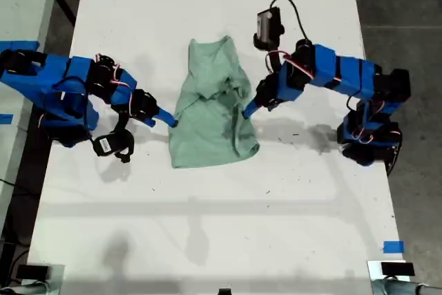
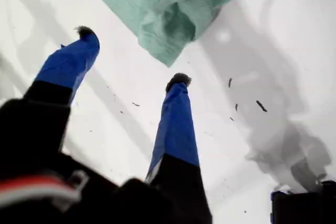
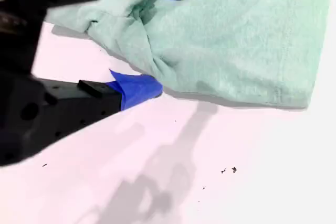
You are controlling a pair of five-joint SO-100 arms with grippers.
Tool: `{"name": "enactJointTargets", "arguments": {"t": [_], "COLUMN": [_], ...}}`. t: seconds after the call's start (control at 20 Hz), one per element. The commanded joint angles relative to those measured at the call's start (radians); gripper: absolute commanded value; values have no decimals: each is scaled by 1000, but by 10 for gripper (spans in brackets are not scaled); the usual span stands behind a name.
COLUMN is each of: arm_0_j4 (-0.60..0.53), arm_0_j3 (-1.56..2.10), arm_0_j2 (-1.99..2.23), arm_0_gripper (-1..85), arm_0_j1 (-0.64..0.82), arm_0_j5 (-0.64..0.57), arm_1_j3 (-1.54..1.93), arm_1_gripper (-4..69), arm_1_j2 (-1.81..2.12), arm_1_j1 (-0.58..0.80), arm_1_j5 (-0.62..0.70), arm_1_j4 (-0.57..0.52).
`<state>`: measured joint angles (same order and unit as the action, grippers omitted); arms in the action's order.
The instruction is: Fold tshirt
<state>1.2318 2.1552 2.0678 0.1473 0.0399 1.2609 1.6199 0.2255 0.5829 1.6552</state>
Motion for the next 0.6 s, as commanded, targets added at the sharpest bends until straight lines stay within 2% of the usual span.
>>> {"name": "enactJointTargets", "arguments": {"t": [0.0,0.3,0.55], "arm_0_j4": [-5,-49,-184], "arm_0_j3": [-43,-106,-129], "arm_0_j2": [-6,-299,-511], "arm_0_gripper": [268,276,228], "arm_0_j1": [0,60,112], "arm_0_j5": [0,-54,-103], "arm_1_j3": [95,170,259], "arm_1_gripper": [289,287,289], "arm_1_j2": [150,204,264], "arm_1_j1": [40,49,49], "arm_1_j5": [15,18,3], "arm_1_j4": [3,-2,-20]}}
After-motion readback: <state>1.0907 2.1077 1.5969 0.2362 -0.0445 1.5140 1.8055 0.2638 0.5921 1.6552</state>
